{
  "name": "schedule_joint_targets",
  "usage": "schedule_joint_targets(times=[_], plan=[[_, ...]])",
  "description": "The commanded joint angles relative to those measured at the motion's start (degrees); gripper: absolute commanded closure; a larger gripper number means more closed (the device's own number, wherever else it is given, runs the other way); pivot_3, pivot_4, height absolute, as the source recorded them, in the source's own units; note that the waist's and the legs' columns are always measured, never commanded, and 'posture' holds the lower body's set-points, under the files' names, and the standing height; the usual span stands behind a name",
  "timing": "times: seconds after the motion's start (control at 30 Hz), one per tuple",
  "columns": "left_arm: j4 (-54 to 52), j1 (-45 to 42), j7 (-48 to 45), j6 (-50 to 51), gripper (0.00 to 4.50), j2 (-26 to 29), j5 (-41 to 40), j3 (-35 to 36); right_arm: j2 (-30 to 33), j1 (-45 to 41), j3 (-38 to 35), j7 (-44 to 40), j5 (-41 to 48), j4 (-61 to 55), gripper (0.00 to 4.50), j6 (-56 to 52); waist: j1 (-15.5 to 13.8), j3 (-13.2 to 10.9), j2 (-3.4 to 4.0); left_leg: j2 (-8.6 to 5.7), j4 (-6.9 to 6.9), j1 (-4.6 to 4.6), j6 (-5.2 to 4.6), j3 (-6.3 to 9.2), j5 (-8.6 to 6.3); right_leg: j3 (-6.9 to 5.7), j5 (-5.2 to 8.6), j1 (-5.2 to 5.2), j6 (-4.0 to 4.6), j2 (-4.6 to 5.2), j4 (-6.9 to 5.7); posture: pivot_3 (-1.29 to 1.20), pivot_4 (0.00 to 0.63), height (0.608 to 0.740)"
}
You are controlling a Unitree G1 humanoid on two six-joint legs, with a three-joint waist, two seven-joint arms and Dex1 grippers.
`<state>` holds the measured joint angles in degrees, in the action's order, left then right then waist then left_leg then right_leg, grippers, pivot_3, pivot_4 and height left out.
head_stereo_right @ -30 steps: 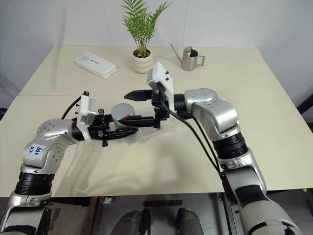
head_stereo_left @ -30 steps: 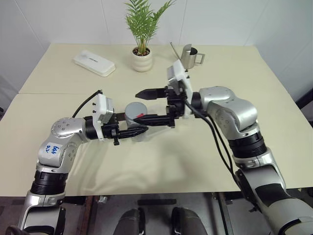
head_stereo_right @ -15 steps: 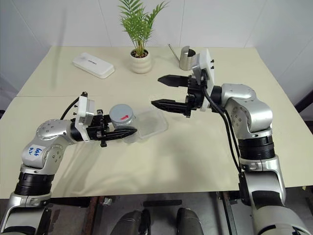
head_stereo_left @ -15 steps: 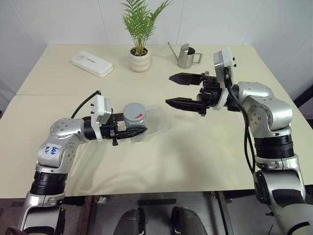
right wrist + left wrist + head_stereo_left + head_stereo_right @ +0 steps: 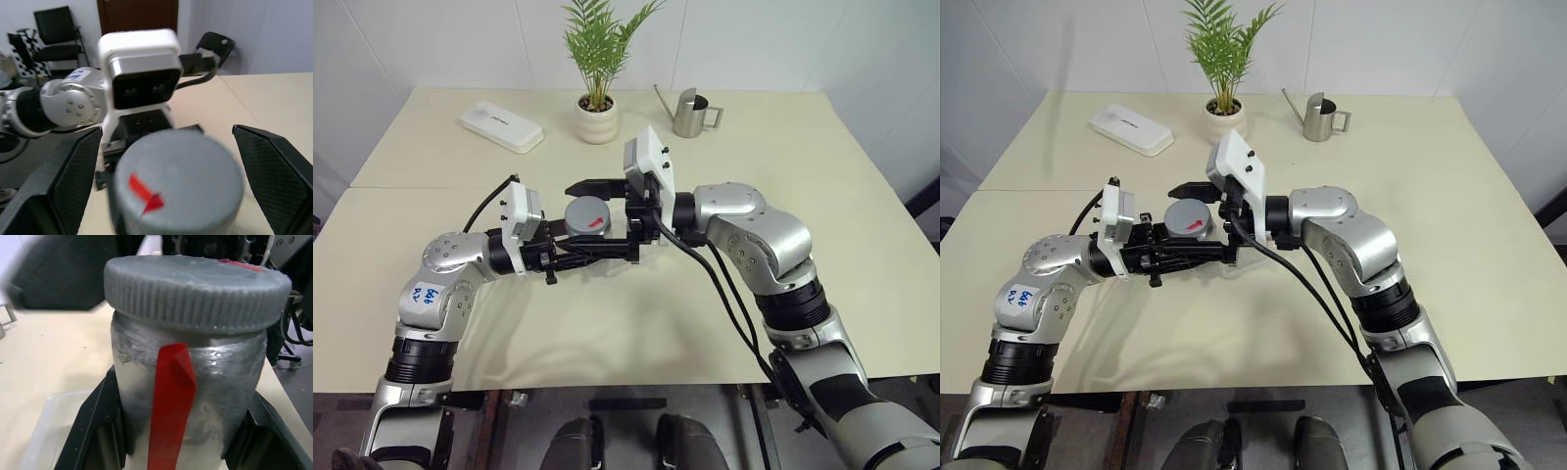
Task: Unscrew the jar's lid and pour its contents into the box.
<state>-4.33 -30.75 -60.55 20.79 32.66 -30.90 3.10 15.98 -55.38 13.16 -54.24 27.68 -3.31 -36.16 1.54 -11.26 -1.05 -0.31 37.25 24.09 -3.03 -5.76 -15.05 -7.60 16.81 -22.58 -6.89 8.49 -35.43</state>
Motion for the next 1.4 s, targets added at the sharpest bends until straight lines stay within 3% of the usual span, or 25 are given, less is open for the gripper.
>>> schedule_joint_targets(times=[0.03,0.3,0.57,0.73,0.9,1.1,1.2,1.4], plan=[[-1.7,-0.8,0.0,-0.2,2.57,0.3,-0.3,0.3,-0.6,-1.5,-1.9,0.3,-0.1,0.4,0.02,2.0,0.0,0.0,0.00,0.00,0.00,0.00,0.00,0.00,0.00,0.00,0.00,0.00,0.00,0.00,0.00,0.00,0.150,0.740],[-2.7,0.3,0.1,0.3,2.57,0.4,-0.8,0.5,2.8,-0.2,-4.2,-0.9,-0.9,2.2,0.02,3.0,0.0,0.0,0.00,0.00,0.00,0.00,0.00,-0.01,0.00,0.00,0.00,0.00,0.00,0.00,0.00,0.00,0.150,0.740],[-3.0,1.0,0.2,0.5,2.57,1.0,-1.2,1.3,13.8,2.0,-9.5,-4.5,-1.4,7.0,0.02,5.9,-0.3,0.0,0.00,0.00,0.03,0.01,-0.01,0.00,-0.01,-0.01,0.00,0.03,0.00,0.02,0.01,0.00,0.150,0.740],[-3.0,1.3,0.3,0.5,2.57,1.1,-1.1,1.6,17.1,3.0,-12.5,-6.6,0.6,7.0,0.02,4.4,0.2,0.0,0.00,0.03,-0.03,0.00,-0.01,-0.08,0.01,0.01,0.00,0.02,-0.01,0.00,0.11,0.00,0.150,0.740],[-2.7,1.0,0.3,0.4,2.57,1.1,-0.8,1.5,15.8,3.5,-12.4,-8.2,3.6,3.7,0.02,2.1,0.0,0.0,0.00,0.07,-0.01,-0.03,0.01,-0.13,0.03,0.03,0.00,0.02,0.00,-0.02,0.09,0.00,0.150,0.740],[-2.2,0.5,0.3,0.4,2.57,0.9,-0.7,1.1,8.4,2.8,-10.4,-4.2,8.3,-3.1,0.02,-2.8,0.0,0.0,0.01,0.06,0.02,-0.02,-0.01,-0.09,0.03,0.03,0.00,0.03,0.00,0.01,0.07,0.00,0.150,0.740],[-2.2,0.2,0.5,0.4,2.57,0.5,-0.5,0.7,3.5,2.5,-5.1,0.9,5.0,-6.4,0.02,-3.7,0.0,0.0,0.01,0.06,0.01,-0.03,0.00,-0.07,0.03,0.03,0.00,0.01,0.00,0.02,0.03,0.00,0.150,0.740],[-2.2,0.0,0.4,0.5,2.57,0.2,-0.5,0.6,-0.5,0.1,-0.2,4.8,1.3,-6.4,0.02,-3.8,-0.1,0.0,0.01,0.01,0.02,0.00,0.00,-0.05,0.03,0.03,0.00,-0.02,0.00,0.03,-0.02,0.00,0.150,0.740]])
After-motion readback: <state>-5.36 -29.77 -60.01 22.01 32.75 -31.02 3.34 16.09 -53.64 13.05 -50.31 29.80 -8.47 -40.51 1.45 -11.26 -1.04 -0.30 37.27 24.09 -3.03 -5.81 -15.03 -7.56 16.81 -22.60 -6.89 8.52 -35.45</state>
